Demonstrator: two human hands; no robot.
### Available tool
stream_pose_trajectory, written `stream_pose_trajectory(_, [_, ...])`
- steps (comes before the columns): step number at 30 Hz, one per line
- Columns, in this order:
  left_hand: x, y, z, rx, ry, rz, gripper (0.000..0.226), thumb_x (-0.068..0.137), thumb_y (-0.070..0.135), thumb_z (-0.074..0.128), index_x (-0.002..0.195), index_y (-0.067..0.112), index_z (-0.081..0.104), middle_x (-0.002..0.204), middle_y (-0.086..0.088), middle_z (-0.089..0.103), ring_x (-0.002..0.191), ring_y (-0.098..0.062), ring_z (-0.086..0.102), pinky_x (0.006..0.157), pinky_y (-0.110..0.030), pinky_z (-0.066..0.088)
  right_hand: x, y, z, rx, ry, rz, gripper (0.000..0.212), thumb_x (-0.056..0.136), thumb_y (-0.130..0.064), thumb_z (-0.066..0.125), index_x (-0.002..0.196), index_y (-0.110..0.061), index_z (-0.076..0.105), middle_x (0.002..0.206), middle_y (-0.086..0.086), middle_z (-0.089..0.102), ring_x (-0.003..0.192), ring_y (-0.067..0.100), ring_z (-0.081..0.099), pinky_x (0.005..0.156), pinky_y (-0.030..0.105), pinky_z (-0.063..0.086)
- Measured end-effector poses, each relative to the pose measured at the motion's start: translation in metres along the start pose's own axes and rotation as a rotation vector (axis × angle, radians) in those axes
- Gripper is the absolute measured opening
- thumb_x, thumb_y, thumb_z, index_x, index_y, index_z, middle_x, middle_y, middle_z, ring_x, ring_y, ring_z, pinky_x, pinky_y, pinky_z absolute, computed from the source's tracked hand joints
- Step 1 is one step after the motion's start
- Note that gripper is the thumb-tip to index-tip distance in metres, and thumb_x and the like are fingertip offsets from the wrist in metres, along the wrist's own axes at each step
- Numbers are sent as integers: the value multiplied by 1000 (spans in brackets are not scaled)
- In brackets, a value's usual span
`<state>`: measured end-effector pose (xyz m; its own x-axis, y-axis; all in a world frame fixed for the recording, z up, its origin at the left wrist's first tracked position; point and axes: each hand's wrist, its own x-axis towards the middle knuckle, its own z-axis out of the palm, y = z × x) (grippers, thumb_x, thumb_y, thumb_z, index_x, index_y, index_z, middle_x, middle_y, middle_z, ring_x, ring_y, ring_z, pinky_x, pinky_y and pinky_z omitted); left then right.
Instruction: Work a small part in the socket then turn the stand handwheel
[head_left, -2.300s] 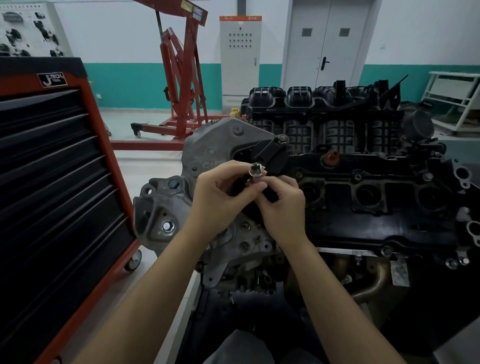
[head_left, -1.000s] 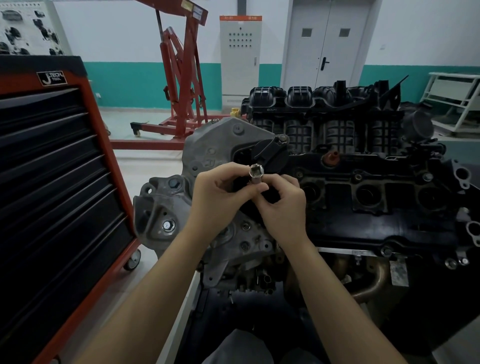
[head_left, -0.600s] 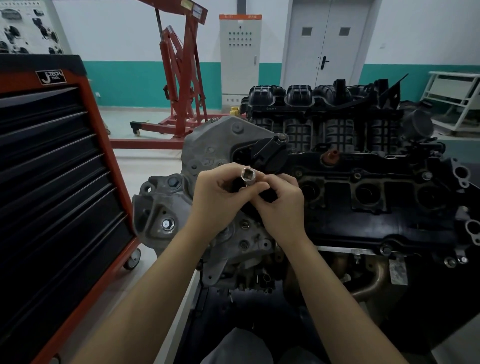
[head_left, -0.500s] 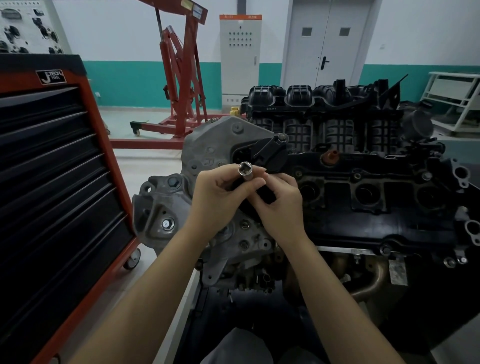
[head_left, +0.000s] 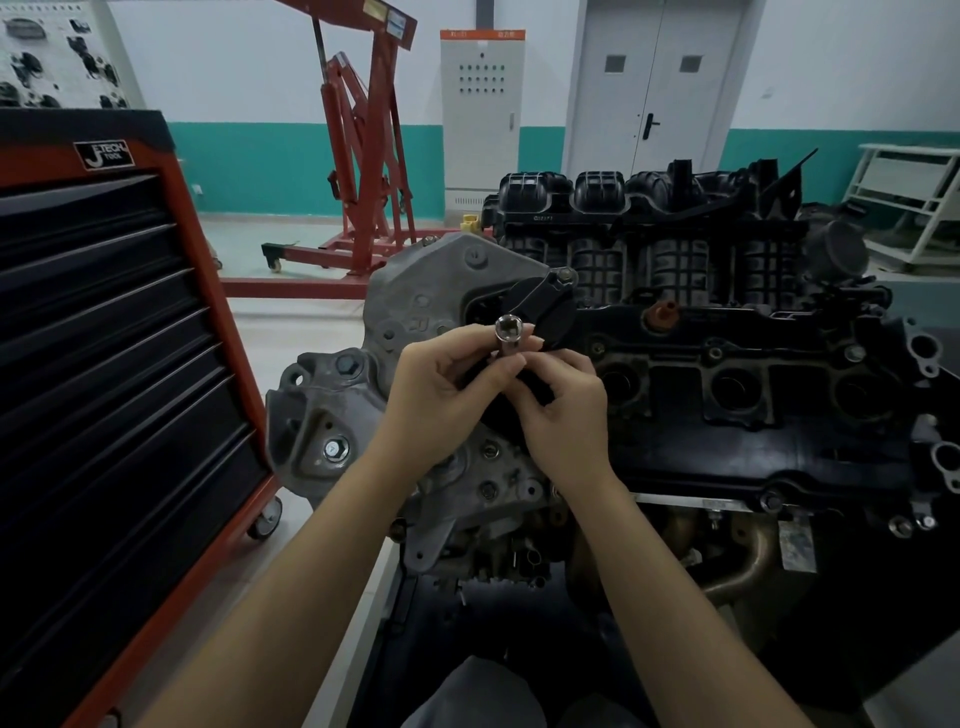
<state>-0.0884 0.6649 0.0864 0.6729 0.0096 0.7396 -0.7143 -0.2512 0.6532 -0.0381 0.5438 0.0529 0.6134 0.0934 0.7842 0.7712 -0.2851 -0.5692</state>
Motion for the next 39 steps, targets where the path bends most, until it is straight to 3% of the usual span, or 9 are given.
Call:
stream_pose_trajectory(4, [1,1,0,49,57,51,28,78,-2,74,91,21,68,93,-4,72,91,-23,70,85,-39,56,-1,0,-1,5,32,53,16,81,-19,72,95,-12,74,88,-3,73,95,21,59,86,33,45])
stream_pose_trajectory(9, [0,-1,1,12,28,25,26,86,1,65,107,15,67,102,0,73,101,-17,70,92,-30,54,1,-1,-1,-14,13,-28,20,82,-17,68,100,-9,73,92,-1,72,96,-17,47,88,33,43])
stream_pose_trajectory(12, [1,-1,-1,6,-13,35,27,86,-1,65,108,15,67,105,-4,72,104,-21,68,93,-35,53,0,0,-1,0,22,19,14,82,-11,70,95,-9,74,89,0,73,96,6,55,88,34,46])
stream_pose_trajectory(16, [1,-2,0,19,42,54,25,78,-3,74,93,16,69,93,-7,71,91,-28,70,84,-46,56,0,2,0,3,19,65,9,80,-14,75,88,-11,73,85,-6,70,94,28,60,88,6,33])
stream_pose_trajectory(21, [-1,-2,1,-15,22,9,29,85,-1,65,101,22,72,102,4,73,103,-17,69,93,-31,53,0,-2,-1,-32,-6,-15,21,84,-17,67,102,-10,72,95,-3,72,98,-9,49,91,25,40])
stream_pose_trajectory(28, [1,1,-1,48,19,60,25,77,3,76,95,19,69,93,-6,72,91,-26,70,84,-44,56,-1,1,-1,-17,-4,75,10,81,-13,74,90,-8,74,85,-4,71,93,25,59,84,33,45])
stream_pose_trajectory(30, [1,0,-1,65,37,64,24,77,4,75,94,20,70,93,3,72,90,-20,70,83,-39,57,0,0,-2,-13,-7,66,14,81,-13,74,94,-9,73,88,-1,72,95,25,60,87,29,43])
stream_pose_trajectory(34, [0,-3,0,53,18,33,32,86,-1,64,106,24,67,104,3,72,103,-15,69,94,-31,53,-1,-2,-1,-36,2,-41,21,84,-13,65,102,-5,72,95,4,73,95,-3,50,91,32,41])
stream_pose_trajectory(39, [1,-2,0,100,-25,42,27,85,-1,67,104,18,69,102,-2,72,100,-18,69,91,-33,54,0,2,-1,19,4,63,15,83,-15,69,95,-9,74,88,-1,72,90,17,60,90,25,42])
